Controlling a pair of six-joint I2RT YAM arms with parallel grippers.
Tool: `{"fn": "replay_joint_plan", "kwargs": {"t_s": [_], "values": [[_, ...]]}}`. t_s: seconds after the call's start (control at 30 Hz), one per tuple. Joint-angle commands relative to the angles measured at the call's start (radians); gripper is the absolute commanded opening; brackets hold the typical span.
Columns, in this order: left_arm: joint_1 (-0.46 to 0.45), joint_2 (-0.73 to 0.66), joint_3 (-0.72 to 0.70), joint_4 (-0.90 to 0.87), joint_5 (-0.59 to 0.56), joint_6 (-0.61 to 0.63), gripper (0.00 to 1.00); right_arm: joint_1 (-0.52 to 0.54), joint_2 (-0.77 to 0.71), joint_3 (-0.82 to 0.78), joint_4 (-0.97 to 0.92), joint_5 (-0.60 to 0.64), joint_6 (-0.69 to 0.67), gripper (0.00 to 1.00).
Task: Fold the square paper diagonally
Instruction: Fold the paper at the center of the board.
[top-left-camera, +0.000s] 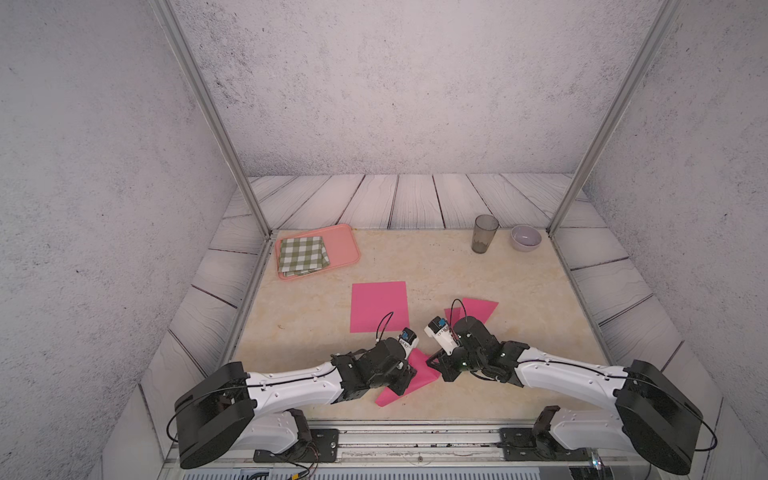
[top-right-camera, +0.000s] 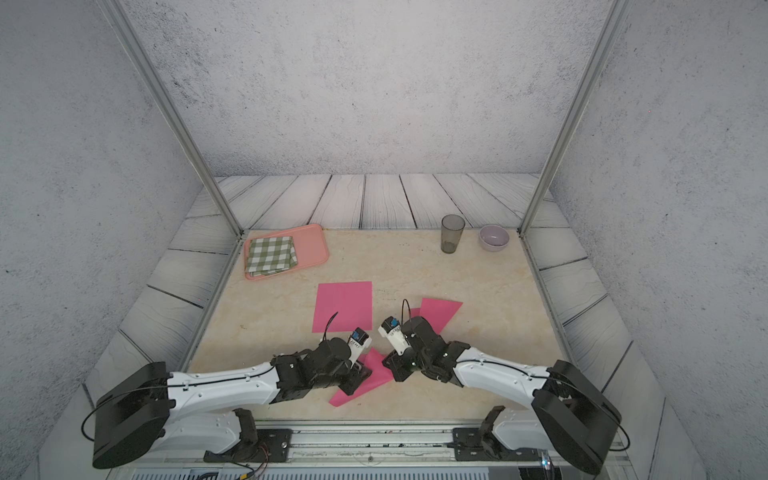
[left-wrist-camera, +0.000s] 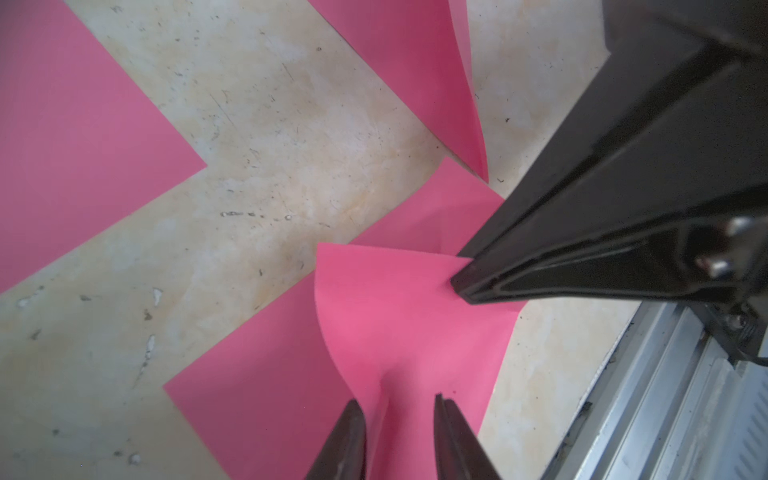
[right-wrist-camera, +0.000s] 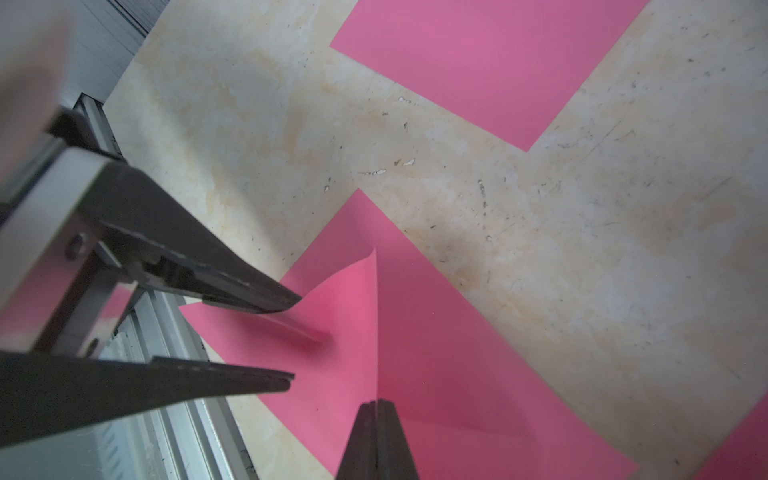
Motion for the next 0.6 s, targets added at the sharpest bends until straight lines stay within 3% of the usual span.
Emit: {"fn": "replay_joint_plan", "kwargs": {"t_s": [0.0, 0.27, 0.37, 0.57], "values": [[0.007, 0.023, 0.036, -0.009, 0.035, 0.029, 0.24, 0.005, -0.037, -0.013, -0.007, -0.002, -0.012, 0.06], [0.006, 0.031, 0.059, -0.053, 0.038, 0.032, 0.14, 0.009, -0.035, -0.010, -0.014, 0.021, -0.009, 0.16], [0.006, 0.022, 0.067, -0.087, 0.032, 0.032, 0.01, 0.008, -0.037, -0.008, -0.018, 0.037, -0.007, 0.20], [0.006, 0.014, 0.081, -0.123, 0.048, 0.041, 0.00, 0.010, -0.044, -0.008, -0.025, 0.061, 0.000, 0.34]]}}
